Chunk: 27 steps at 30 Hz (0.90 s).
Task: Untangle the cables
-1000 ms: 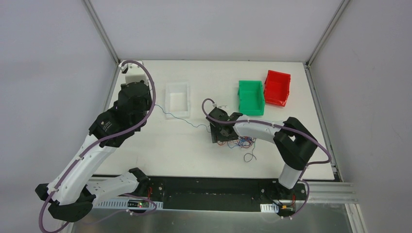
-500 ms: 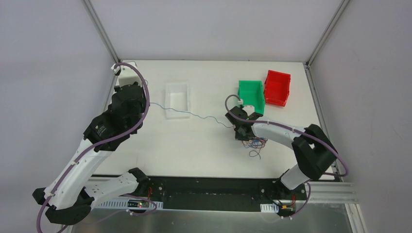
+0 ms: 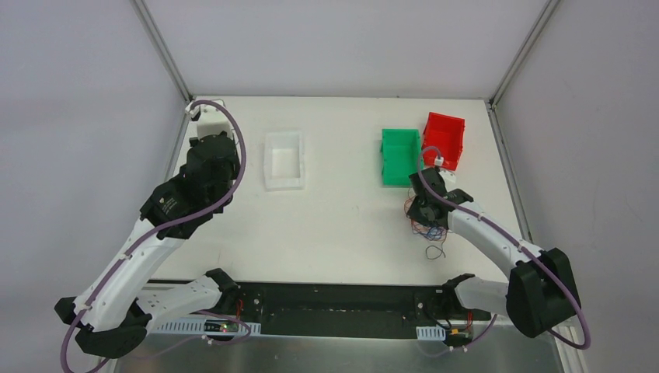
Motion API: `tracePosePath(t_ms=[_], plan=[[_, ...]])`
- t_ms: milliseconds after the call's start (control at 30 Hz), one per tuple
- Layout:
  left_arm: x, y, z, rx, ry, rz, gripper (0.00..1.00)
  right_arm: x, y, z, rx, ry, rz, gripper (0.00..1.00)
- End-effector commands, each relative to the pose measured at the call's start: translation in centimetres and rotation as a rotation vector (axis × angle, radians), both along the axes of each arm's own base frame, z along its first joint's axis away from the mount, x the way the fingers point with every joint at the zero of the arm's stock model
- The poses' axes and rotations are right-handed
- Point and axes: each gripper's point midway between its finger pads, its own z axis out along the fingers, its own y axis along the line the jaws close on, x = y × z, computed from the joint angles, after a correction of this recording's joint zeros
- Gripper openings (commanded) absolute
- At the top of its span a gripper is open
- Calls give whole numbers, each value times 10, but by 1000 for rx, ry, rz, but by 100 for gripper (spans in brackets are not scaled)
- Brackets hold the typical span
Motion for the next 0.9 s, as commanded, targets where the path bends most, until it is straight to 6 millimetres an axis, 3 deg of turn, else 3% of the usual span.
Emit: tracePosePath(t_ms=[0, 133, 200, 233, 300, 333, 367, 533, 867], plan=[[4, -20, -12, -81, 24, -80, 0, 1, 22, 5, 110, -15, 74, 0], [8, -44, -23, -133, 70, -169, 0, 3, 36, 13, 179, -41, 136, 0], [10, -53, -25, -145, 85, -200, 0, 3, 41, 18, 202, -57, 160, 6], [11, -57, -23, -155, 88, -215, 0, 2, 43, 20, 210, -63, 173, 19], [11, -64, -18, -182, 85, -248, 0, 2, 42, 24, 210, -79, 176, 62], [10, -69, -14, -202, 82, -270, 0, 2, 39, 26, 205, -87, 171, 78], [10, -74, -8, -221, 77, -294, 0, 3, 38, 28, 201, -100, 169, 85], [10, -90, 18, -265, 49, -378, 0, 2, 36, 34, 207, -136, 172, 90], [39, -73, 79, -127, -63, -250, 0, 5, 35, 47, 224, -206, 168, 90]])
